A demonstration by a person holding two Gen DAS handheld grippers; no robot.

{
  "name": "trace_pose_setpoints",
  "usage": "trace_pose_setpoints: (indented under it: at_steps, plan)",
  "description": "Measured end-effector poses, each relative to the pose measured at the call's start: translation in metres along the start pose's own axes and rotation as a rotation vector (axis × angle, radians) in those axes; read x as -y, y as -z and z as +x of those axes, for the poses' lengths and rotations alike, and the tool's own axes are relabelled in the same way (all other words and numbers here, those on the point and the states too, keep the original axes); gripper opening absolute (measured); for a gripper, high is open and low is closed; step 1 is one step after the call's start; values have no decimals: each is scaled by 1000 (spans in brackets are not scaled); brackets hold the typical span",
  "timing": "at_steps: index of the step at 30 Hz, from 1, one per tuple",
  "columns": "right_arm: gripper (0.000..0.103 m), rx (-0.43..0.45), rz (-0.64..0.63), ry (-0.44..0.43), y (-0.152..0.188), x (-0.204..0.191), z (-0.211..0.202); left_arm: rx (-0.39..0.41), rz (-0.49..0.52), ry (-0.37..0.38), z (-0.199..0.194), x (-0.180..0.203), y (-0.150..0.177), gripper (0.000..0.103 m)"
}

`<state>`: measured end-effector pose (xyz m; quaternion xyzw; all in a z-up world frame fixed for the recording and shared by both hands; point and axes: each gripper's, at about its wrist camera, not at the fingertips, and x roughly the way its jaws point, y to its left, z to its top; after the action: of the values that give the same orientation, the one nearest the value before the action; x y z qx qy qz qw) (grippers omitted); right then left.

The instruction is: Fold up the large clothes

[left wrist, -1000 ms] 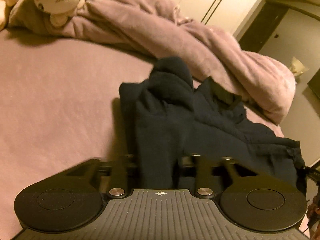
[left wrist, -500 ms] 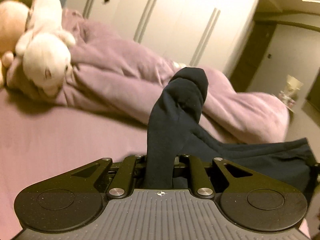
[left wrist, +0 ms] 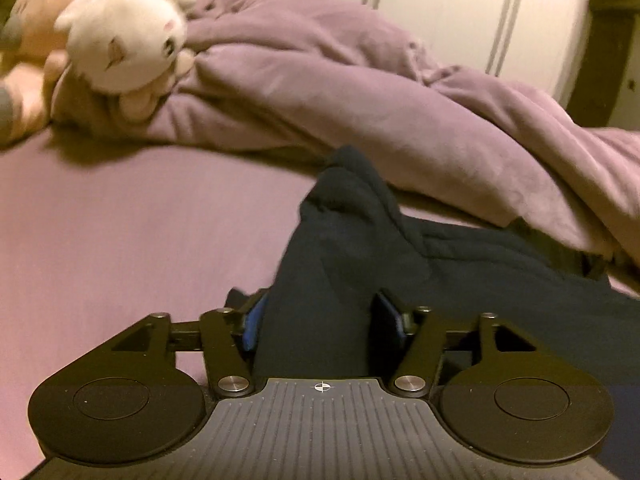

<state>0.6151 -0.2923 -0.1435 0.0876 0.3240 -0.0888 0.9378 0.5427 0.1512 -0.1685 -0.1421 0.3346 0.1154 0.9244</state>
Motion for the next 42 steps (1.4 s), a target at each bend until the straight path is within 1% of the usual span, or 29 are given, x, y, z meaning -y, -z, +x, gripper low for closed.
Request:
trace_pose_setpoints:
  at_steps: [1,3,4,6,7,8,9,10,11,12,13,14,15,16,17,19,21,22,25,29,30,32,33,38,40,42]
  plan:
    - [25,12,15,-12,2,4,-2,6,-16,5,-5,-4,-3,64]
    - [25,49,18,1,-2,6,-13,39,9,-21,-19,0,-6,61]
    - [25,86,27,-4,-4,4,-21,65,36,-29,-28,3,-6,62]
    - [30,159,57,-45,-5,-4,-45,95,58,-13,-47,12,-4,63]
    - [36,174,70,-82,-4,-8,-54,97,61,7,-53,17,-2,66]
    - [40,182,84,-148,-2,-14,-61,93,66,21,-57,23,0,68]
    - [42,174,86,-231,2,-25,-65,91,78,32,-59,28,2,73]
    - [44,158,77,-297,6,-36,-66,92,100,44,-61,36,5,77]
    - [44,129,55,-361,12,-50,-65,93,129,47,-62,45,8,79]
    - [44,90,27,-421,20,-67,-62,99,160,41,-61,52,11,84]
    - [44,56,2,-453,27,-80,-57,105,196,25,-59,58,13,88]
    - [44,27,-41,-456,35,-95,-49,103,225,11,-52,62,14,90]
    - [44,17,-92,-423,41,-106,-44,98,250,2,-45,65,14,91]
    - [44,14,-148,-371,48,-114,-35,94,271,-24,-36,65,14,91]
    - [43,9,-172,-330,51,-117,-26,89,276,-45,-31,64,14,91]
    - [42,-3,-158,-276,51,-107,-5,69,266,-54,-20,60,14,91]
    - [42,14,-155,-222,46,-94,6,51,233,-58,-10,52,11,91]
    - [42,25,-164,-197,41,-87,12,42,216,-55,-5,48,10,93]
    - [42,36,-190,-135,25,-71,26,5,166,-47,8,38,7,93]
    - [42,57,-207,-86,13,-48,29,-1,153,-47,19,35,6,97]
    - [43,53,-198,-83,12,-39,31,-7,147,-42,22,34,5,98]
    - [43,46,-166,-105,14,-23,34,-14,122,-22,27,30,5,98]
    - [43,38,-131,-134,13,-15,38,-19,109,-12,29,28,5,99]
    - [44,49,-15,-225,18,6,51,-34,45,30,40,18,6,102]
    - [44,65,17,-249,22,11,53,-38,22,41,46,15,6,103]
    - [44,80,28,-255,26,10,51,-34,21,38,49,17,7,103]
